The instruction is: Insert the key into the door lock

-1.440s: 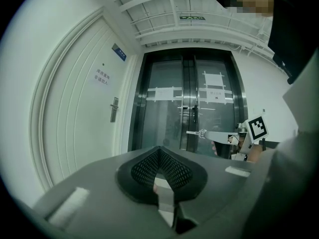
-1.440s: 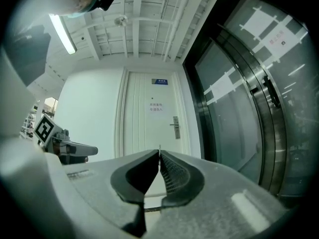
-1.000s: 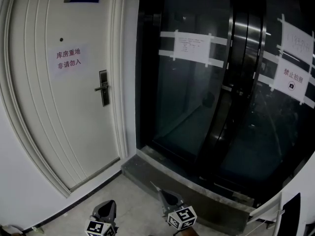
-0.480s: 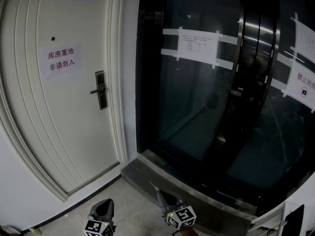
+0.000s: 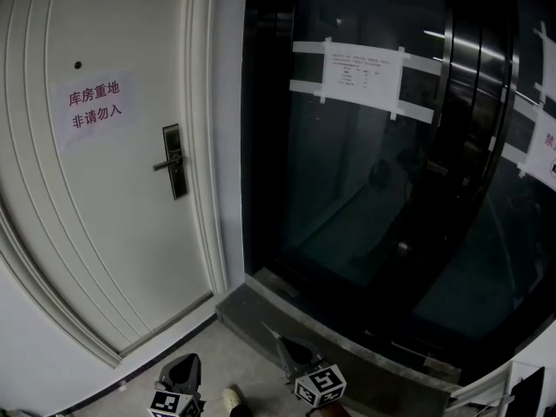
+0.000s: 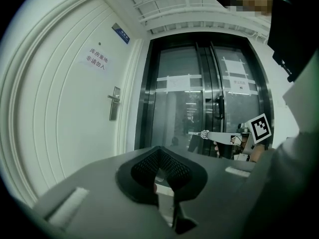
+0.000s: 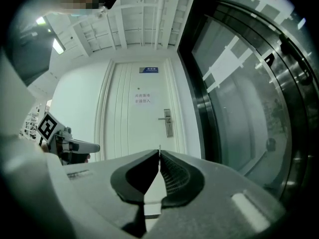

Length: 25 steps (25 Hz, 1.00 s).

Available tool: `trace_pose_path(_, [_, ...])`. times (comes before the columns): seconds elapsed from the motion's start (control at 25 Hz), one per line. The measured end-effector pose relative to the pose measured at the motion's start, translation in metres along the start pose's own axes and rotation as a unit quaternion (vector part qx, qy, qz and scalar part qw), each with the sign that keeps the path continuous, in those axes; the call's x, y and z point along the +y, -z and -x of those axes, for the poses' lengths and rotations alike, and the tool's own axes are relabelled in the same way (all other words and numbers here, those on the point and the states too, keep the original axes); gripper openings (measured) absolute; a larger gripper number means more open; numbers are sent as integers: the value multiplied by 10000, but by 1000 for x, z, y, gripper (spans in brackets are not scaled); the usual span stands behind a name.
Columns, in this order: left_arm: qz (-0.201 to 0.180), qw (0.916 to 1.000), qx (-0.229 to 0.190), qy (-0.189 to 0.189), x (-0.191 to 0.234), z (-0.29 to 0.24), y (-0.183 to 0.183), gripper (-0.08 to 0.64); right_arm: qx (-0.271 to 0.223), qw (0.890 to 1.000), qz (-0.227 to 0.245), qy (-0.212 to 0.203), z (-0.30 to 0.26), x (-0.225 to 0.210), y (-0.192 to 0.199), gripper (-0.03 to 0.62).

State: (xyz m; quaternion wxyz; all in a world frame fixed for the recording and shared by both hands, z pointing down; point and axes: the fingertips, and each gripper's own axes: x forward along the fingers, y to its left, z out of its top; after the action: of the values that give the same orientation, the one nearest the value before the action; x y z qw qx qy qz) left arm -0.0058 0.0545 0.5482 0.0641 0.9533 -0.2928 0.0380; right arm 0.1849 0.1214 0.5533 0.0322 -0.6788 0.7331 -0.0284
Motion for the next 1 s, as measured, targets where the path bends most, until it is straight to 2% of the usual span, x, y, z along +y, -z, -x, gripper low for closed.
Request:
trace_pose_path(0.64, [-72, 9998, 123, 153, 136, -125, -46, 2, 42, 9998, -97, 146, -179, -38, -12, 11])
trace_pose_path(1.0, [-45, 9998, 115, 122, 207, -171, -57, 2, 18, 9997, -77, 233, -261, -51, -14, 11])
